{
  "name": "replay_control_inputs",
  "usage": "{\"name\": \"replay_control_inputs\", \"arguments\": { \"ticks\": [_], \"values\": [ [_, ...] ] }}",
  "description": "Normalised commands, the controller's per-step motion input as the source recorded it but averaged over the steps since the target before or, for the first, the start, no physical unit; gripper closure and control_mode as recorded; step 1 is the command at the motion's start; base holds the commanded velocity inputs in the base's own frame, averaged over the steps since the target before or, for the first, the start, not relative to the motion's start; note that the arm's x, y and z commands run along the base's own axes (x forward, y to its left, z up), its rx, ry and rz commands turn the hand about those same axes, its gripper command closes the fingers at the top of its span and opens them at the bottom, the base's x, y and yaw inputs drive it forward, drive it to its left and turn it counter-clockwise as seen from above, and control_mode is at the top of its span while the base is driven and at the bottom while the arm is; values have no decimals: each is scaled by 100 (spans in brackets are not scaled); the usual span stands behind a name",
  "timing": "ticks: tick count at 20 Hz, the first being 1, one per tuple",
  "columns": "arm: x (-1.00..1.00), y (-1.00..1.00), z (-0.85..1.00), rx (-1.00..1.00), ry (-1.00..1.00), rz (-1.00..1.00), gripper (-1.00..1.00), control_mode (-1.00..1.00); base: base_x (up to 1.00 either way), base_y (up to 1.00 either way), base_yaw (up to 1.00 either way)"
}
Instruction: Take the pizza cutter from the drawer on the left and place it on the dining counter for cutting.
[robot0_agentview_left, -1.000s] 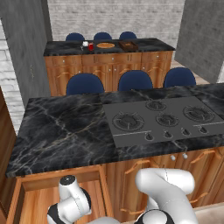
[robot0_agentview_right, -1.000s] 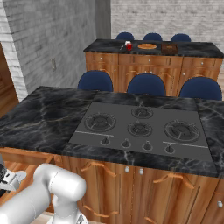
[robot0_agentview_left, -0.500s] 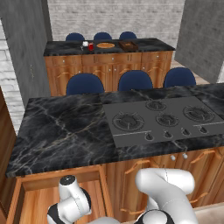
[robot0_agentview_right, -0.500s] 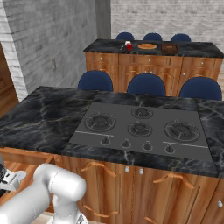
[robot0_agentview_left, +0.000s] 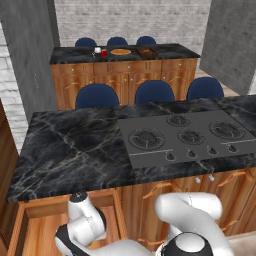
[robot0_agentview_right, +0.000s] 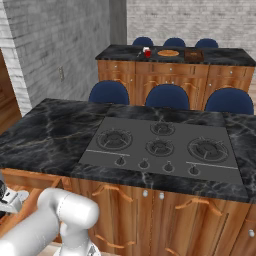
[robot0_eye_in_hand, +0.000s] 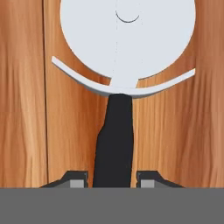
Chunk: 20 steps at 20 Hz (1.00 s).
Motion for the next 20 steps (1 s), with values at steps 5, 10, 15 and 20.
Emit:
{"name": "replay_control_inputs", "arguments": {
  "ticks": [5,10,15,20],
  "values": [
    [-24,-10,55,0,0,0,100,-100,0,0,0],
    [-22,-17,58,0,0,0,100,-100,0,0,0],
    [-31,-40,44,0,-1,1,100,-100,0,0,0],
    [-12,-48,58,0,0,0,100,-100,0,0,0]
  ]
}}
